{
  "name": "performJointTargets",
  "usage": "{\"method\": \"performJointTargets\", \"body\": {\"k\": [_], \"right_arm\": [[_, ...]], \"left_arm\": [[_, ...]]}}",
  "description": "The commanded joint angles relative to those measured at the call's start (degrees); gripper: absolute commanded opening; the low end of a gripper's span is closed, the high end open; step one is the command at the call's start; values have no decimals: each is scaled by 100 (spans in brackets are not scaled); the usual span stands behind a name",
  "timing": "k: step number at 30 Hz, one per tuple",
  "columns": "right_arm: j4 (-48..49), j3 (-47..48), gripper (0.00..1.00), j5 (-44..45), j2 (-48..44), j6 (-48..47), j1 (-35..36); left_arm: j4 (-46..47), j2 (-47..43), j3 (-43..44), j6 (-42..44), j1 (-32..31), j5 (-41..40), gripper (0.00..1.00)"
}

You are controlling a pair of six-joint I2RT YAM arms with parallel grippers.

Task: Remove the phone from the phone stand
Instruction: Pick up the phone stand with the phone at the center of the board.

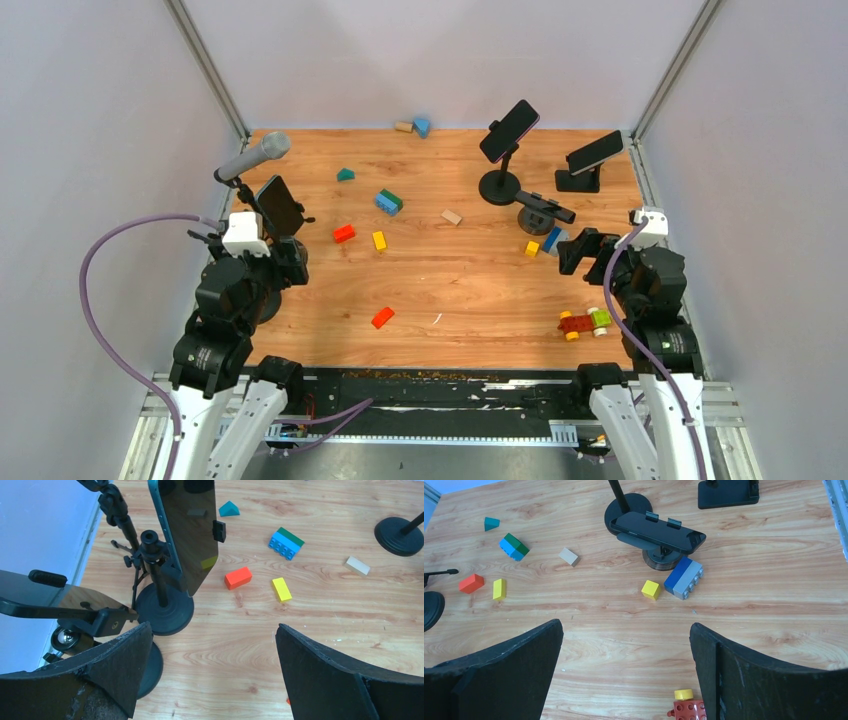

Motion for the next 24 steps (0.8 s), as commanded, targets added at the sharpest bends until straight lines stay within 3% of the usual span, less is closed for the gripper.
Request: {"method": "performJointTargets", "body": {"k": [1,12,24], "right_arm": [[143,71,100,-153,16,68,-30],[248,23,100,-575,235,222,-30],[186,145,100,-177,641,473,-23]], "left_arm": [[50,18,31,-129,29,-241,100],[80,34,26,-149,36,-122,100],[80,63,20,-161,30,-144,100]]}}
